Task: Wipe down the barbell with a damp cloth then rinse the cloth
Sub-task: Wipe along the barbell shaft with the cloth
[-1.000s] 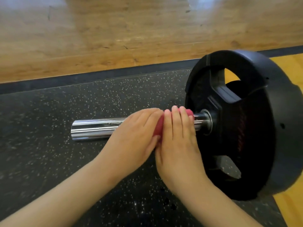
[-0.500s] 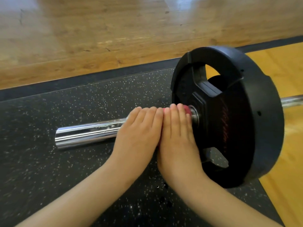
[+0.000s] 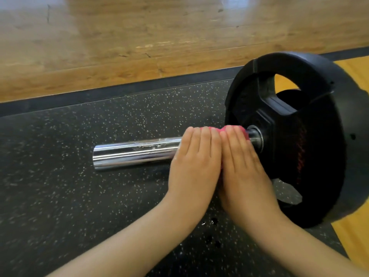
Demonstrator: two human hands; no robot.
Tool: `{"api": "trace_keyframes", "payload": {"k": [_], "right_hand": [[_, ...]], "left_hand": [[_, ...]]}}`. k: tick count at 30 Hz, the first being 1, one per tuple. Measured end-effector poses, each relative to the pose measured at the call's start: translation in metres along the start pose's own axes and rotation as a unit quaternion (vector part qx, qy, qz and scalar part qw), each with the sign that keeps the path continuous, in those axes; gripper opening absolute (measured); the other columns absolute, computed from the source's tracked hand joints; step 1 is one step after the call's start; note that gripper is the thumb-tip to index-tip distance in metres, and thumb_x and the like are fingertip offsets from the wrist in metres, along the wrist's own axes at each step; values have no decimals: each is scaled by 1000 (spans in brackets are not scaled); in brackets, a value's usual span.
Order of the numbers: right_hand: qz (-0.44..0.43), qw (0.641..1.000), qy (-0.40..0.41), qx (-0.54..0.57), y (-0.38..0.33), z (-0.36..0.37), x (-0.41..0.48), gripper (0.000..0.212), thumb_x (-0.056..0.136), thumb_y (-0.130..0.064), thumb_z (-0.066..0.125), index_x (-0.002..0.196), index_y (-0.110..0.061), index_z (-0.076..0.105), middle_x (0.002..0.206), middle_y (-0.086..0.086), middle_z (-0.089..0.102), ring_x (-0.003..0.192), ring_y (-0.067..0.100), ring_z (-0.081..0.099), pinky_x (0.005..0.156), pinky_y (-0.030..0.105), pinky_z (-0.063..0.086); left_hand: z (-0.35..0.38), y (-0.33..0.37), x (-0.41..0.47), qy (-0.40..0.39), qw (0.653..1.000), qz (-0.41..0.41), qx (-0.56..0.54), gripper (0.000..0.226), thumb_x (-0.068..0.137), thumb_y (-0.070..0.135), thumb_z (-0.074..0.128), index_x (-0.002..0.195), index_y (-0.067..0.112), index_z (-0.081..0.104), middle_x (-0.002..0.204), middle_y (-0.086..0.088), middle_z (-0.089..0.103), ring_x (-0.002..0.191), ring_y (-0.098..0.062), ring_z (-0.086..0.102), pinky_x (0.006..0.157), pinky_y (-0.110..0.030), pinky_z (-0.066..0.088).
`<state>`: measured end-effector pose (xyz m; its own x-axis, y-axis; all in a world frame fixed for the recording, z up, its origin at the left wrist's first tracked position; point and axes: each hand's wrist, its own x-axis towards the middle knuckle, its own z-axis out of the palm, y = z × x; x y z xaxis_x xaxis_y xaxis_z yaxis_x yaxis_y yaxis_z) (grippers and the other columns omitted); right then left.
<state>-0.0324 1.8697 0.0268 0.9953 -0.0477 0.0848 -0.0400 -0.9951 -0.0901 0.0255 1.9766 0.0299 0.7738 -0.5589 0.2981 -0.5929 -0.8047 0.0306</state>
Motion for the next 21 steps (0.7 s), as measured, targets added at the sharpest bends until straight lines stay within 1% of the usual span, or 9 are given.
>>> {"api": "trace_keyframes", "payload": {"k": [2,4,6,10,13,15,18,21], "right_hand": [[20,999,-26,-15,10,-1,-3,87,83,-14,60,151,4,9,160,20,4,149,29,2,118,41,9],[36,999,-26,-8,13,-1,-5,90,82,-17,60,152,3,6,160,18,0,149,26,-2,119,37,4],[51,998,-24,0,7,0,-6,93,83,-19,62,152,2,4,160,18,-1,149,26,-4,118,37,1],[61,998,-6,0,-19,2,-1,89,82,-18,62,150,6,9,158,25,4,148,34,0,119,46,11],[27,999,23,13,-48,6,8,82,81,-14,62,147,9,20,156,27,16,146,37,10,116,47,13],[-6,999,30,11,-69,10,14,79,81,-14,64,146,9,25,154,27,21,145,38,15,115,48,15],[-46,999,23,-8,-88,16,18,77,82,-16,60,146,9,25,154,27,21,145,40,17,116,48,16],[-82,996,31,8,-81,17,18,71,84,-11,54,146,8,25,155,25,22,145,37,18,117,48,19]], "left_hand": [[6,17,6,7,1000,11,0,40,95,9,35,129,0,53,121,-13,60,115,-29,56,110,-41,36],[8,21,9,3,1000,19,6,40,96,10,34,131,0,51,122,-13,59,116,-29,55,110,-41,35],[7,15,9,-3,1000,24,9,42,96,11,32,132,1,50,124,-12,58,117,-28,54,111,-41,35],[1,-7,3,-11,999,36,2,43,95,13,31,131,4,53,125,-9,59,119,-25,55,112,-40,34],[-10,-33,-10,-31,999,14,15,44,93,11,32,129,2,55,124,-10,60,118,-26,56,112,-41,33],[-18,-54,-23,-40,999,-11,29,44,91,10,33,128,0,54,125,-12,59,119,-27,55,113,-41,30],[-25,-74,-37,-48,997,-37,46,45,90,9,32,130,0,52,127,-14,57,121,-29,54,113,-43,25],[-23,-75,-39,-40,997,-42,43,43,90,8,36,130,1,51,126,-13,57,122,-28,53,114,-42,25]]}}
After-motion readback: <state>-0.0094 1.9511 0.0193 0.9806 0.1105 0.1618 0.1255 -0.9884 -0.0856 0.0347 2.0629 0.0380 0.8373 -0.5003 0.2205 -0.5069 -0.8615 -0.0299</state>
